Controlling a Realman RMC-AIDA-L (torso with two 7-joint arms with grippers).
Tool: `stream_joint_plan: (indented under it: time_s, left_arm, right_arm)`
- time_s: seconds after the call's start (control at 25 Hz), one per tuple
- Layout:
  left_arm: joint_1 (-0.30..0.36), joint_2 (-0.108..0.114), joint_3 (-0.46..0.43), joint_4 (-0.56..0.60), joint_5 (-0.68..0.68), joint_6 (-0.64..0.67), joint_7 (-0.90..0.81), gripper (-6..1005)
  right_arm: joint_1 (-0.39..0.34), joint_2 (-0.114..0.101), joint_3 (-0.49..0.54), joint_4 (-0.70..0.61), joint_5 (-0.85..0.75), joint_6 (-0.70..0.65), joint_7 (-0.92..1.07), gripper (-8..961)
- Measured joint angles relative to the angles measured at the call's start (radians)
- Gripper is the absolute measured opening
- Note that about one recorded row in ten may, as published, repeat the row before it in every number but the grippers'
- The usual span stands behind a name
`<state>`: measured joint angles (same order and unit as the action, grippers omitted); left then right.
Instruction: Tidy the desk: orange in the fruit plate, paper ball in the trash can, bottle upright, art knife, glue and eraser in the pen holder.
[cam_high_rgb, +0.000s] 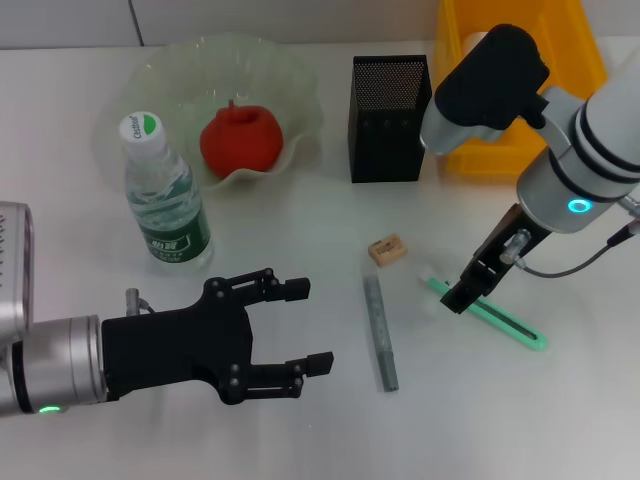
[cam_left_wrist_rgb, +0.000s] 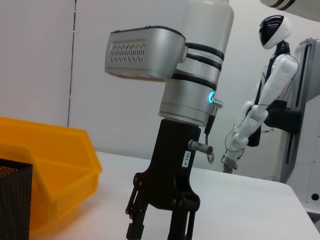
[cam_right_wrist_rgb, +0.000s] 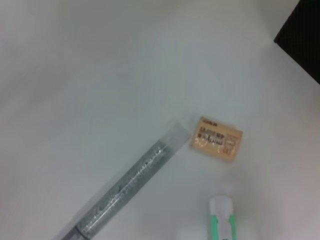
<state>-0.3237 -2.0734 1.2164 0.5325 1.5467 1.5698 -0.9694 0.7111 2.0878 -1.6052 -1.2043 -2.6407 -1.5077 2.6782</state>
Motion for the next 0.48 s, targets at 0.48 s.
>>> stream_joint_plan:
  time_s: [0.48]
  left_arm:
    - [0.000, -0.001, 0.000, 0.000, 0.000, -0.009, 0.004, 813]
  right_arm:
    - [0.031, 0.002, -0.060, 0.049, 0.003, 0.042, 0.036, 593]
